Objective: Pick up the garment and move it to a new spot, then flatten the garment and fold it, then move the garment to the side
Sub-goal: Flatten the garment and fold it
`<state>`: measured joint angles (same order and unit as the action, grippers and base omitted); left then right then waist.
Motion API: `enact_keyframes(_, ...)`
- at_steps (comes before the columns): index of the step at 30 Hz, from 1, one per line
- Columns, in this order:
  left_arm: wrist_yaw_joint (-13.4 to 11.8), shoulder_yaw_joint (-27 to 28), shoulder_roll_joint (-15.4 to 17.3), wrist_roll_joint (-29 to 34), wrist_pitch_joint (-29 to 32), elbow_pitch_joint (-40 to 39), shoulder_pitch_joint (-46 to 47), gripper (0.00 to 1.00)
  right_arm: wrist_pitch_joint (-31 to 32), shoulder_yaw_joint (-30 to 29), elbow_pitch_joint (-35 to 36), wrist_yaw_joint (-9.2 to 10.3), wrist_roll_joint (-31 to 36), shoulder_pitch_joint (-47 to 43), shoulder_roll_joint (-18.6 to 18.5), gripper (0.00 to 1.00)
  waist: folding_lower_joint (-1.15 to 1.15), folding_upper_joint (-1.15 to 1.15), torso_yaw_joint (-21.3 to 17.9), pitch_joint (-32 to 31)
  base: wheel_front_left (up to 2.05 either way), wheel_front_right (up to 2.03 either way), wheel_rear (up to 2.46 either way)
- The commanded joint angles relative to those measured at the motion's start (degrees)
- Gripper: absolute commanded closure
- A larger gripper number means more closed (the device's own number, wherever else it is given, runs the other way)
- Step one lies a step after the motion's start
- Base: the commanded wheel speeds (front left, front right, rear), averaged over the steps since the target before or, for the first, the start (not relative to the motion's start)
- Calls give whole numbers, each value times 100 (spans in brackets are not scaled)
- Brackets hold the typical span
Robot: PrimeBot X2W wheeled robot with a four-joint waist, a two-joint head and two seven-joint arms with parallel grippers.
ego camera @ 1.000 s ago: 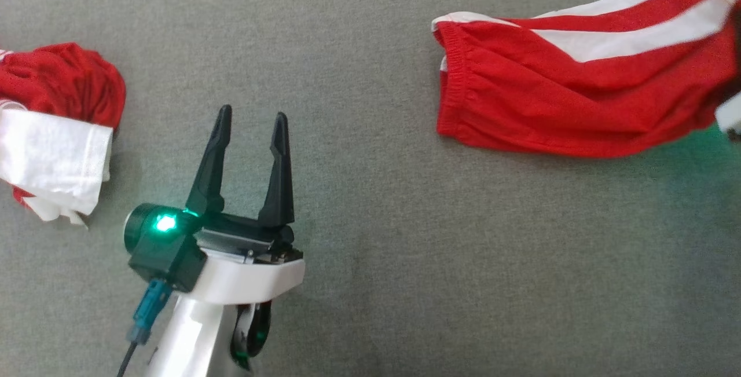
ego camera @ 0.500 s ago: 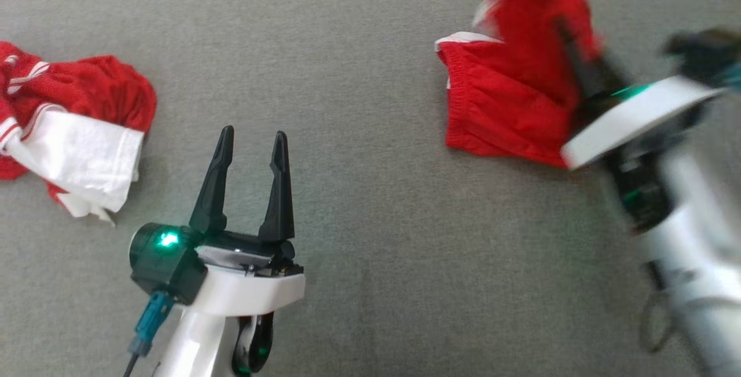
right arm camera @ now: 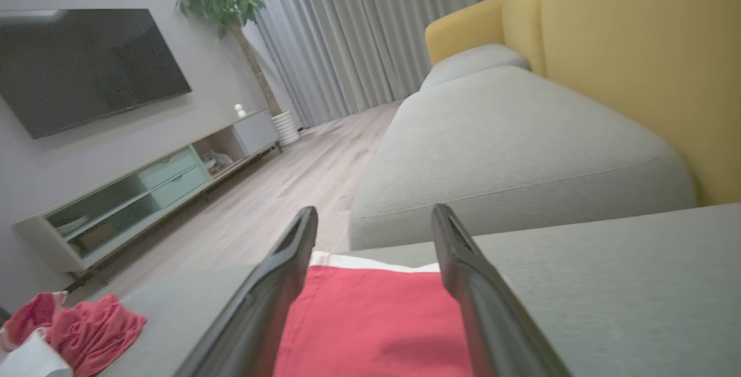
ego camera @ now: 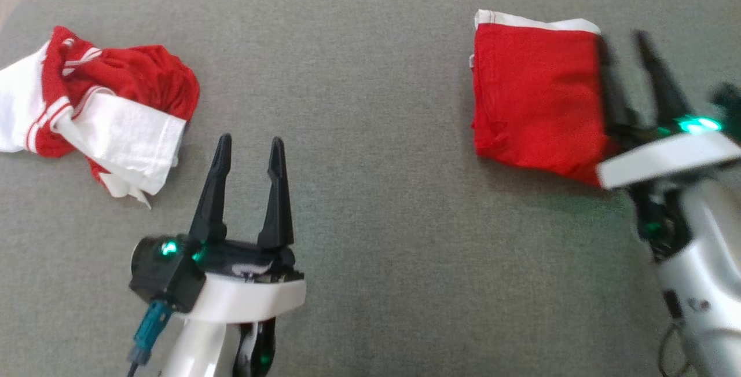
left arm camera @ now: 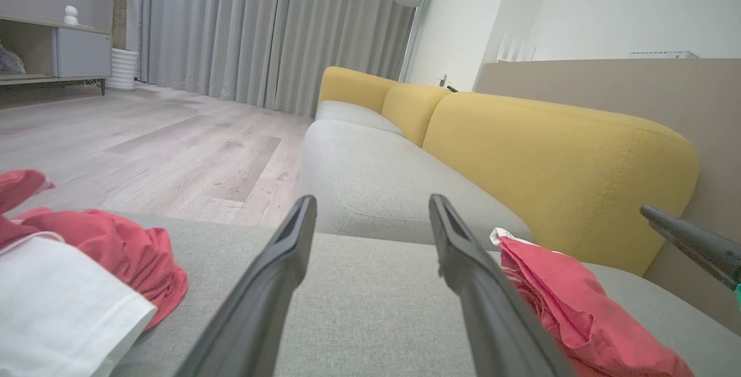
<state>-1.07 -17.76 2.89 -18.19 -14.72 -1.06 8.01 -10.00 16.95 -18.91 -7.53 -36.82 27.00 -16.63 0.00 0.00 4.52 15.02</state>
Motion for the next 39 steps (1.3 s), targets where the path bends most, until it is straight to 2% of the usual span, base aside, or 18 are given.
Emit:
enact_keyframes(1, -34, 232, -2, -12, -28, -210, -56, 0, -101, -50, 202, 4, 39, -173, -30, 0, 0, 0, 30, -51, 0, 0, 0)
enact_keyframes(2, -32, 242, -2, -36, -28, -222, -103, 0, -165, -226, 200, 4, 176, -289, -133, 39, 0, 0, 81, -86, 0, 0, 0)
enact_keyframes(3, -30, 239, -2, -48, -28, -229, -114, 0, -193, -312, 175, 4, 209, -318, -143, 100, 0, 0, 110, -92, 0, 0, 0)
enact_keyframes(6, -36, 199, -2, -77, -28, -255, -100, 0, -223, -374, -3, 4, 385, -270, -106, 100, 0, 0, 227, -68, 0, 0, 0)
enact_keyframes(10, -71, 127, -2, -134, -28, -269, -56, 0, -253, -210, -450, 4, 706, 69, 187, 100, 0, 0, 399, 27, 0, 0, 0)
enact_keyframes(17, -116, -62, -2, -283, -28, -253, 42, 0, -465, -376, -1959, 4, 1575, 800, 929, 100, 0, 0, 672, 284, 0, 0, 0)
enact_keyframes(23, -146, -216, -2, -325, -28, -239, 162, 0, -495, -328, -3210, 4, 2075, 1101, 1222, 100, 0, 0, 780, 449, 0, 0, 0)
enact_keyframes(27, -175, -229, -2, -329, -28, -234, 192, 0, -497, -395, -3402, 4, 2224, 1174, 1285, 100, 0, 0, 745, 462, 0, 0, 0)
enact_keyframes(32, -188, -184, -2, -314, -28, -238, 190, 0, -498, -475, -2984, 4, 2277, 1048, 1324, 100, 0, 0, 630, 363, 0, 0, 0)
enact_keyframes(33, -203, -155, -2, -304, -28, -244, 171, 0, -498, -484, -2811, 4, 2268, 987, 1332, 93, 0, 0, 584, 325, 0, 0, 0)
enact_keyframes(34, -214, -114, -2, -294, -28, -241, 144, 0, -498, -477, -2616, 4, 2249, 916, 1339, 60, 0, 0, 530, 278, 0, 0, 0)
enact_keyframes(35, -225, -58, -2, -280, -28, -237, 110, 0, -498, -457, -2413, 4, 2225, 828, 1346, 22, 0, 0, 470, 222, 0, 0, 0)
enact_keyframes(36, -235, 12, -2, -254, -28, -227, 67, 0, -499, -424, -2194, 4, 2187, 724, 1352, 0, 0, 0, 401, 149, 0, 0, 0)
enact_keyframes(39, -265, 219, -2, -95, -28, -168, -96, 0, -499, -348, -1437, 4, 2082, 319, 1362, 0, 0, 0, 221, -101, 0, 0, 0)
